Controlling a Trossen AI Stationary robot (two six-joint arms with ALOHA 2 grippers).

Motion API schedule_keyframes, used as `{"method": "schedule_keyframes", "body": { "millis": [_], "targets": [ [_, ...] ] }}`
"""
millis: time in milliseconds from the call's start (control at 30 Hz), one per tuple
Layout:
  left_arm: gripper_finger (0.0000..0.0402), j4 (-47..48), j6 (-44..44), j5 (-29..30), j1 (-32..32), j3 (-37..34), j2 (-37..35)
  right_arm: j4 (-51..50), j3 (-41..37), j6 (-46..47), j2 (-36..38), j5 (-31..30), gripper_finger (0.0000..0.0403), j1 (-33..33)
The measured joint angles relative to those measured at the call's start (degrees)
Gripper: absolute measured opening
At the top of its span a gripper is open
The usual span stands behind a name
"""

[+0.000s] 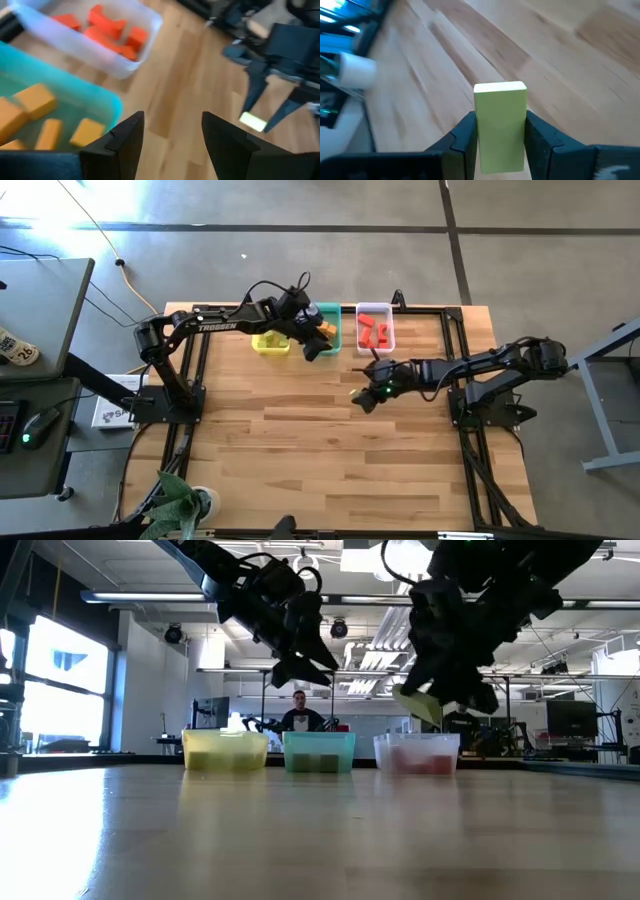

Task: Sort & place blocks by color
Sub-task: Put the green block into the yellow bin

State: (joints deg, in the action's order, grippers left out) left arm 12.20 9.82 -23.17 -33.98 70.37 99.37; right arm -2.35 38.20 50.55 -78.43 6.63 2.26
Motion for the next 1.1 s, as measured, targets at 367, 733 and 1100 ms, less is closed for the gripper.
{"method": "schedule_keyframes", "body": {
  "millis": [367, 733, 1100],
  "targets": [
    [0.0188, -8.7, 3.2, -18.9, 0.2, 0.0, 0.0, 14.6, 0.1, -2.8, 0.0, -0.4, 0.0104, 2.2],
    [0.0188, -15.3, 9.6, -22.8, 0.7, 0.0, 0.0, 28.9, 0.1, -4.5, 0.1, 4.1, 0.0104, 7.3],
    [0.0188, -16.8, 12.5, -22.8, 0.7, 0.0, 0.0, 32.3, 0.1, -5.9, 0.2, 8.9, 0.0105, 11.6]
  ]
}}
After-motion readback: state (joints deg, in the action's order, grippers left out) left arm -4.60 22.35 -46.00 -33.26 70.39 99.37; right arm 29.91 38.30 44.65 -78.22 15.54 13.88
